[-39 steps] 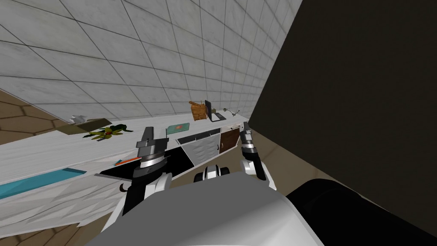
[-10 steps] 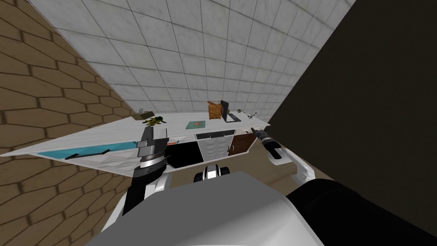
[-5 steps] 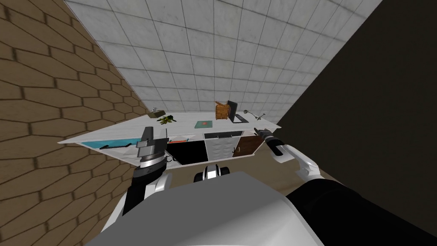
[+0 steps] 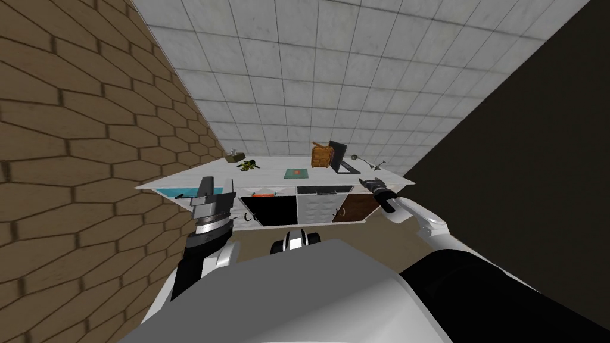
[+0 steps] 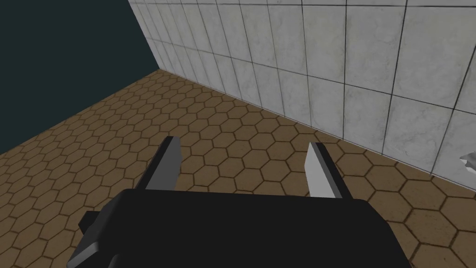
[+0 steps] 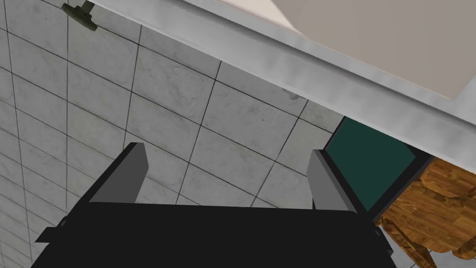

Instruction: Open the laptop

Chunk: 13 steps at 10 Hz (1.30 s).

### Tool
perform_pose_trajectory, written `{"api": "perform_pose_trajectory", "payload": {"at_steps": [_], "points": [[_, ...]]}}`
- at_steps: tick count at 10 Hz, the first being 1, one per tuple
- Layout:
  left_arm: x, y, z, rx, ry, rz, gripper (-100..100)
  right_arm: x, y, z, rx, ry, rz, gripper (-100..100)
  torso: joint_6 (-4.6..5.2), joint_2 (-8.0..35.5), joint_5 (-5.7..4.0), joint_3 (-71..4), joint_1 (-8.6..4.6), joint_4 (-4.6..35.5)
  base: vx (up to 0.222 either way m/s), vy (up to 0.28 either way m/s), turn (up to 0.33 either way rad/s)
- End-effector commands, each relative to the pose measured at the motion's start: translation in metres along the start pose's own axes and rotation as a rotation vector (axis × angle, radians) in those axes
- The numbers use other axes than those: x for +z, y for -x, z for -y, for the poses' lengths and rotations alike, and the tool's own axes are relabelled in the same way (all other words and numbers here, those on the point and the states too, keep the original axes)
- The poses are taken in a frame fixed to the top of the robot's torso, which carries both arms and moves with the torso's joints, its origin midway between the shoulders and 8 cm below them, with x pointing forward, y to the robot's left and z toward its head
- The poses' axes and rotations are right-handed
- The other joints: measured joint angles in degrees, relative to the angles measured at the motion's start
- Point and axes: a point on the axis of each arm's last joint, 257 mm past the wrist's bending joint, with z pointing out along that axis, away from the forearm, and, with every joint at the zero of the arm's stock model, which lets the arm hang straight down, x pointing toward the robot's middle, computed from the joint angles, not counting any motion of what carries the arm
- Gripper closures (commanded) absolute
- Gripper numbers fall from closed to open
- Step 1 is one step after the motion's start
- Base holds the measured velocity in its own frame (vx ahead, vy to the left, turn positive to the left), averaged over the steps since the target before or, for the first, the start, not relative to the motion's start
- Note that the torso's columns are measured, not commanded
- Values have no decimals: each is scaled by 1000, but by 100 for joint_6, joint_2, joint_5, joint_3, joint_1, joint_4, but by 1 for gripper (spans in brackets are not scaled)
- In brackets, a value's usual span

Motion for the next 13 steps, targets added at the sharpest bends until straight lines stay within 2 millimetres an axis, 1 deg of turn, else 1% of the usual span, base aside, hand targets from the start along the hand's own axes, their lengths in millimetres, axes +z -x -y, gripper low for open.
{"api": "perform_pose_trajectory", "payload": {"at_steps": [1,3,5,8,9,10,11,12,13], "points": [[0,0,0,0,0,0,0,6,-2,17,-96,-30,-23,-100,1,0,3,0,4,0,51,144,96],[0,0,0,0,0,0,0,14,-7,35,-199,-60,-51,-100,1,3,-6,2,-23,1,44,142,166],[0,0,0,0,0,0,0,19,-13,51,-289,-82,-80,-100,1,-4,0,-2,-2,-1,59,174,207],[0,0,0,0,0,0,0,23,-23,68,-391,-103,-121,-100,3,4,-3,2,-14,1,56,154,137],[0,0,0,0,0,0,0,23,-30,75,-435,-109,-144,-100,1,3,-6,2,-26,1,58,132,174],[0,0,0,0,0,0,0,23,-35,78,-453,-110,-157,-100,2,1,-6,1,-18,0,72,123,111],[0,0,0,0,0,0,0,22,-32,76,-437,-109,-146,-100,0,-4,-6,-1,-17,-2,35,48,7],[0,0,0,0,0,0,0,22,-33,77,-440,-111,-148,-100,-1,4,-13,2,-36,-1,6,12,0],[0,0,0,0,0,0,0,22,-32,77,-440,-111,-148,100,2,11,-13,7,-39,3,4,5,1]]}}
